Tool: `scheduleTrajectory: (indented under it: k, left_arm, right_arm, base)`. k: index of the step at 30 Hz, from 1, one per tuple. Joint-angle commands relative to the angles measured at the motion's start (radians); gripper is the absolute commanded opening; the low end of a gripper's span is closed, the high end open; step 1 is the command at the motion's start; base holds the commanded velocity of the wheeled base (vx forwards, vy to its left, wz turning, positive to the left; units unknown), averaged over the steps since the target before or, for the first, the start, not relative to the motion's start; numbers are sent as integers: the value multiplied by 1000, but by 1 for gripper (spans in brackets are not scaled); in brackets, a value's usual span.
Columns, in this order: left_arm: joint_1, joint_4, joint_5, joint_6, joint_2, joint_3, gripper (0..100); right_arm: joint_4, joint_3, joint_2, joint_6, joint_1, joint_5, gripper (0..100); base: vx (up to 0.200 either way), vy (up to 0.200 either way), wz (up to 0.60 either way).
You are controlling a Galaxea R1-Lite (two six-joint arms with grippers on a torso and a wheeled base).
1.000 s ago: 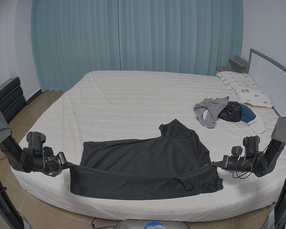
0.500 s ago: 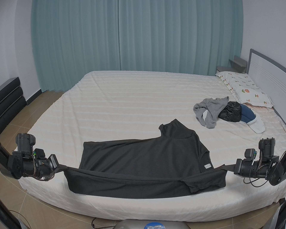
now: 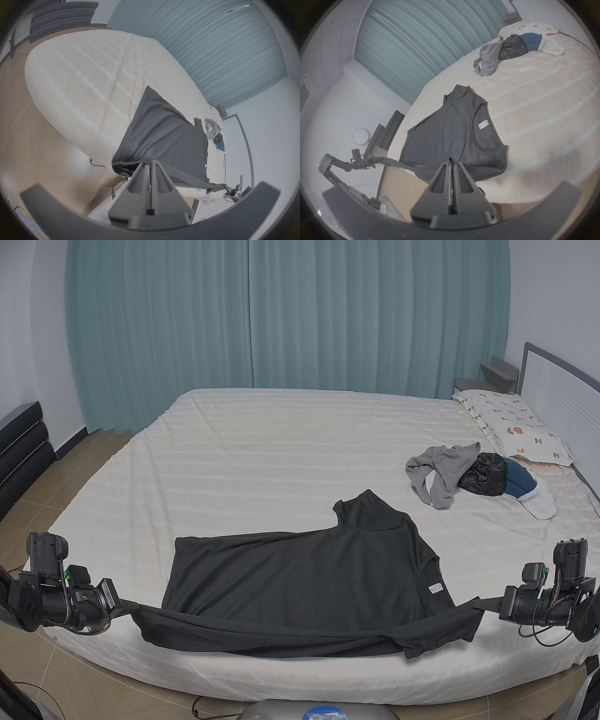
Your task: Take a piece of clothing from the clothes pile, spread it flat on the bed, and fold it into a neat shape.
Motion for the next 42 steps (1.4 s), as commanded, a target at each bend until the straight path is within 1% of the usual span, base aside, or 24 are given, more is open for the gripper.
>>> scheduleTrajectory:
  k: [1, 7, 12, 15, 18, 21, 23, 29, 31, 35, 42]
  left_arm:
    - [0, 1, 5, 1, 2, 15, 0]
    - [-3, 3, 8, 1, 2, 43, 0]
    - [-3, 1, 11, -2, 45, 26, 0]
    - [-3, 1, 14, -5, 100, -5, 0]
    - [0, 1, 17, -9, 155, -41, 0]
    - [0, -2, 19, -35, 186, -72, 0]
    - [-2, 1, 19, -72, 209, -109, 0]
    - [-2, 0, 19, -78, 260, -181, 0]
    - [-2, 3, 19, -80, 263, -207, 0]
    - [-2, 1, 33, -78, 247, -216, 0]
    - [-3, 16, 36, -75, 117, -179, 0]
  right_arm:
    - [0, 21, -7, -9, -3, -2, 0]
    - [0, 39, -17, -12, -6, -8, 0]
    - [1, 42, 23, -27, -1, -11, 0]
    - [1, -1, 73, -27, 4, -25, 0]
    - [1, -62, 142, -27, 5, -58, 0]
    - [3, -110, 188, -27, 7, -80, 0]
    - [3, -145, 222, -27, 17, -83, 0]
    - [5, -221, 270, -24, 50, -85, 0]
    - [9, -251, 280, -24, 50, -86, 0]
    - [38, -297, 273, -18, 51, -85, 0]
    - [51, -301, 274, -17, 50, -83, 0]
  base:
    - [0, 0, 0]
    - [0, 0, 0]
    - [0, 0, 0]
    - [0, 0, 0]
    - [0, 0, 0]
    - [0, 0, 0]
    - [0, 0, 0]
    - [0, 0, 0]
    - [0, 0, 0]
    - [0, 0, 0]
    - [0, 0, 0]
